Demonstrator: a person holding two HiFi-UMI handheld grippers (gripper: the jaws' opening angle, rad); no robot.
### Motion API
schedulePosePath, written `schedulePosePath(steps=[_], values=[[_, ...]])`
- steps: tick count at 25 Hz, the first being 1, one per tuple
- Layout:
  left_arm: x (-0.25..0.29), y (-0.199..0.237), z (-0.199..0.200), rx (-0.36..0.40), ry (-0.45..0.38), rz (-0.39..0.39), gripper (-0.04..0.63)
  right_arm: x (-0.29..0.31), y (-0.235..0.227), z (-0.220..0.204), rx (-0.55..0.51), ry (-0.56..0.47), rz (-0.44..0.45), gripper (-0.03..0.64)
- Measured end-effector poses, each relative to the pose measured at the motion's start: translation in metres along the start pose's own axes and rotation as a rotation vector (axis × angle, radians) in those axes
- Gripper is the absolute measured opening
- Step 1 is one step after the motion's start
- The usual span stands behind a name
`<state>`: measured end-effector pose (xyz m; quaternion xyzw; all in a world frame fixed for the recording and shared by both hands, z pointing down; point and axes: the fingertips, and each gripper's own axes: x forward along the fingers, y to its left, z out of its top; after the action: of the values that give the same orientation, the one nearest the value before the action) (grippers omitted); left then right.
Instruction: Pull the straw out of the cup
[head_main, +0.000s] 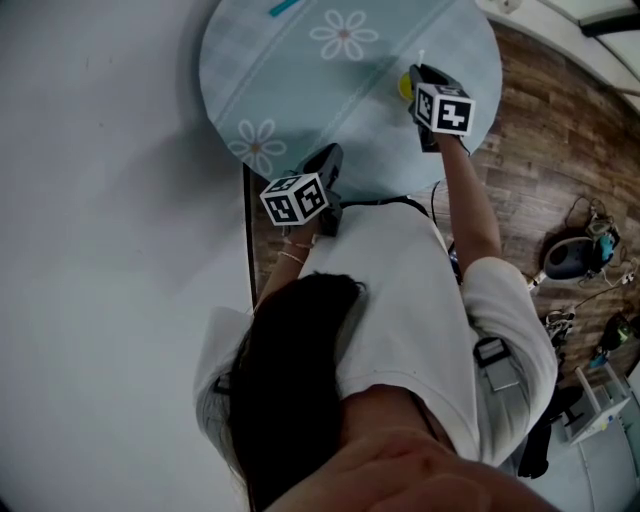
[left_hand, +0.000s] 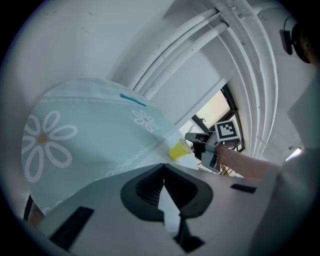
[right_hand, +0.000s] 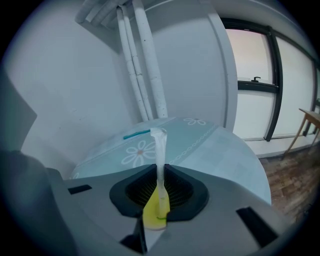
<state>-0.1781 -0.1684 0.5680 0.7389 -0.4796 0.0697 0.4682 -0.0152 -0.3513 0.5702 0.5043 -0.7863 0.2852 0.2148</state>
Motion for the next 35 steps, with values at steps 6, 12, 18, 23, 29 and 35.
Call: schedulePosePath(steps=[6,12,18,23,29,35], values=[[0.000,-0.002,0.003,0.017,-0.004,-0.002,0.008,-0.005,0.002,0.010,0.004,-0.041,0.008,0.060],[0.001,-0.008,0.009,0.022,-0.025,-0.021,0.008,-0.023,0.014,0.023,-0.027,-0.081,0.054,0.060],[0.010,-0.023,0.006,0.042,-0.021,-0.044,0.008,-0.058,0.020,0.047,0.011,-0.185,0.108,0.060],[0.013,-0.030,0.003,0.032,-0.037,-0.061,0.008,-0.088,0.022,0.058,0.012,-0.259,0.142,0.060],[0.020,-0.046,-0.001,0.044,-0.032,-0.071,0.008,-0.121,0.015,0.069,-0.050,-0.287,0.148,0.060],[0.032,-0.071,-0.008,0.084,-0.003,-0.106,0.008,-0.140,0.001,0.057,-0.052,-0.284,0.145,0.060]])
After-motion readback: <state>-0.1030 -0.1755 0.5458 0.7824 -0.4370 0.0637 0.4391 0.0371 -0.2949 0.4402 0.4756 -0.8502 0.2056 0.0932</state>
